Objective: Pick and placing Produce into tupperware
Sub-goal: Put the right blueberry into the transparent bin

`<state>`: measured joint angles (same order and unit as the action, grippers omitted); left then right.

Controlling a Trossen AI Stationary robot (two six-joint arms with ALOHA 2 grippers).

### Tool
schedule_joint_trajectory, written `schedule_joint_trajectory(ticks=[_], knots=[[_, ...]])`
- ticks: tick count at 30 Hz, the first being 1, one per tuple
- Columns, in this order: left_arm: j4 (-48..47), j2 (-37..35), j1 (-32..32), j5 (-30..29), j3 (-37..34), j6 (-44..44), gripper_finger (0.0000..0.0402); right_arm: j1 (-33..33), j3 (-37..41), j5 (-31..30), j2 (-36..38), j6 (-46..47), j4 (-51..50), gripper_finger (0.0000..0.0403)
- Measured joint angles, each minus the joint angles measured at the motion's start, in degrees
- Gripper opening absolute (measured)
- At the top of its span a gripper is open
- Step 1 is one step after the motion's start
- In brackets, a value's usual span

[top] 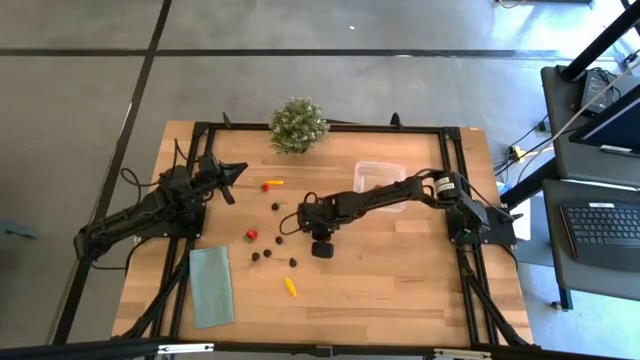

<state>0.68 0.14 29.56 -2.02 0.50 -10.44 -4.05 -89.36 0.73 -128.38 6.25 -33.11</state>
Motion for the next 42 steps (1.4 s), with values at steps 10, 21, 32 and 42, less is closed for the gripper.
schedule_joint_trajectory(ticks=[10, 21, 32, 42], knots=[[0.0, 0.0, 0.0, 0.0, 0.0, 0.0, 0.0000, -0.9, 0.0, -2.0, 0.0, -0.4, 0.7, 0.0053], [0.0, 0.0, 0.0, 0.0, 0.0, 0.0, 0.0000, -1.0, 0.0, -2.0, 0.0, -0.5, 0.9, 0.0052], [0.0, 0.0, 0.0, 0.0, 0.0, 0.0, 0.0000, -1.0, 0.3, -2.0, 1.2, -0.6, 1.1, 0.0054], [0.0, 0.0, 0.0, 0.0, 0.0, 0.0, 0.0000, -0.7, 0.5, -1.9, 3.2, -0.7, 1.2, 0.0053]])
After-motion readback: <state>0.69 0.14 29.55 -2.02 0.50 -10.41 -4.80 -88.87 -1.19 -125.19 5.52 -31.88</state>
